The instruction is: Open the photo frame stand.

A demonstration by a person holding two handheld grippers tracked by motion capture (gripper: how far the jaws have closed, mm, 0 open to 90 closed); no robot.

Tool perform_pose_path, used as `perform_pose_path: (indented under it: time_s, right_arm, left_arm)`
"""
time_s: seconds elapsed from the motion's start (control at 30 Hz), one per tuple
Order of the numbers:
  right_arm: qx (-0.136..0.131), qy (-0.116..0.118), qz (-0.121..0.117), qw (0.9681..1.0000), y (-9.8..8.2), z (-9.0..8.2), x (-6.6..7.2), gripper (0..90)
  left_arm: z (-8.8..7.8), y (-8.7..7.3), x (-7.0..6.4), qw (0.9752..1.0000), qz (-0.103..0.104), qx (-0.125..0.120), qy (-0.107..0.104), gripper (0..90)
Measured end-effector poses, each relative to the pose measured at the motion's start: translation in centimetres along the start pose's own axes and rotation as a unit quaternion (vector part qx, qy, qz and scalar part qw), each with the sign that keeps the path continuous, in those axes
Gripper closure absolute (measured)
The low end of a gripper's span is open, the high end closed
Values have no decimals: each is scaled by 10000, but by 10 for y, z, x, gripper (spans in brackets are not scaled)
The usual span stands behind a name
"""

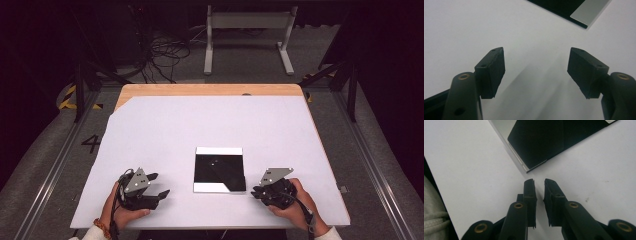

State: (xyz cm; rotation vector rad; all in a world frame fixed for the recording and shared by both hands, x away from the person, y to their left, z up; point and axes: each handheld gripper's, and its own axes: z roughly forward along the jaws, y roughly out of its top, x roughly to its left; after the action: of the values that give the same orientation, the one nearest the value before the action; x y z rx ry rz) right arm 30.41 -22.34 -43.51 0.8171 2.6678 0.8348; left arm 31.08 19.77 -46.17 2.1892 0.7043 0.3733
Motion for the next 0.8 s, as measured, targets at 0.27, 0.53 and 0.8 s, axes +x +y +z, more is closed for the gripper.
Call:
perform_pose_path:
  time_s: [0.27, 0.53, 0.8]
  right_arm:
    - [258, 13, -156, 9995, 11, 8, 3, 807]
    - [484, 56, -366, 9981, 24, 14, 6, 826]
    - [517, 158, -300, 9981, 23, 15, 5, 840]
  left_arm:
    - [0, -1, 1, 10000, -57, 1, -58, 294]
    - [0, -1, -1, 10000, -19, 47, -77, 290]
    - [1, -1, -1, 9999, -36, 90, -122, 284]
